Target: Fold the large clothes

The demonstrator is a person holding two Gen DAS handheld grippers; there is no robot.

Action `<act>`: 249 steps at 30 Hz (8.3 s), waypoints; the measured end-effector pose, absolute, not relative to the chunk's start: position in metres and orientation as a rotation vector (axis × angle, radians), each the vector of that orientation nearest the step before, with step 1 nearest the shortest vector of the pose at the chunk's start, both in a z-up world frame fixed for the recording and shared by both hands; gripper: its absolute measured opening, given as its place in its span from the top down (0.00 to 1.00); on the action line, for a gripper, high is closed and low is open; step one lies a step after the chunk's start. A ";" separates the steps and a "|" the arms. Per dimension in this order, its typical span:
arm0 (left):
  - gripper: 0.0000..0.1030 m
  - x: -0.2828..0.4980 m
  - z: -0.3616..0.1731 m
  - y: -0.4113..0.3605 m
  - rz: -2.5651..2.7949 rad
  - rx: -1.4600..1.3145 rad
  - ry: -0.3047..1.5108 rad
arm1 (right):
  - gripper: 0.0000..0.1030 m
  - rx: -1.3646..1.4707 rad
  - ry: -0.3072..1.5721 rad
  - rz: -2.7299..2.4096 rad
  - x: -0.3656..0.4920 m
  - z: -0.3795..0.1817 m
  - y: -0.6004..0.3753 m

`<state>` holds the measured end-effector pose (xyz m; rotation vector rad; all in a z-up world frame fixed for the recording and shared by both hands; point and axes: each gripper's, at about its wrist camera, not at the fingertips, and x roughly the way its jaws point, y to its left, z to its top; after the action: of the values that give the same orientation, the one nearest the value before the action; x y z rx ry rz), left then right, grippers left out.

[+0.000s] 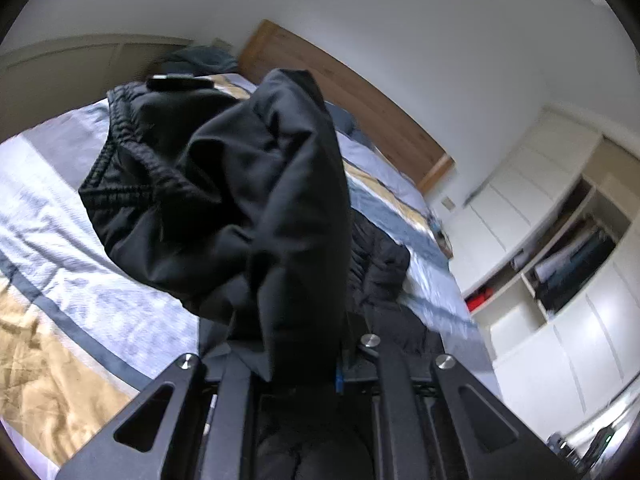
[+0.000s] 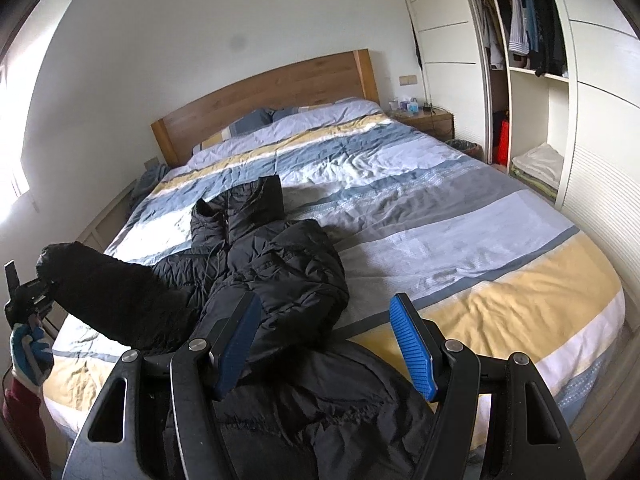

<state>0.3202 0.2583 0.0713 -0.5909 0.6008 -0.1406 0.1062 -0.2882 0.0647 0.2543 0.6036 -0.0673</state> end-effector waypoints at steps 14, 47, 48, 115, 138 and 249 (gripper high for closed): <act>0.89 0.281 0.035 0.117 -0.273 -0.319 0.757 | 0.35 0.314 0.588 -0.108 0.069 0.056 -0.323; 0.75 0.235 -0.030 0.011 -0.381 -0.081 0.967 | 0.33 0.396 0.640 -0.048 0.054 0.014 -0.337; 0.75 0.232 -0.024 0.014 -0.380 -0.082 0.954 | 0.33 0.391 0.641 -0.043 0.055 0.014 -0.335; 0.48 0.361 -0.082 0.126 -0.069 -0.076 1.024 | 0.27 -0.029 0.945 0.437 0.278 -0.098 -0.084; 0.48 0.288 -0.034 0.080 -0.111 -0.069 0.990 | 0.27 -0.005 0.922 0.314 0.232 -0.076 -0.128; 0.32 0.801 -0.078 0.149 -0.164 -0.496 0.916 | 0.12 0.290 0.862 0.300 0.751 -0.096 -0.191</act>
<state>0.8014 0.1493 -0.0778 -0.4960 0.9155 -0.1643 0.7513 -0.1906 -0.0955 0.2900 0.8620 0.3002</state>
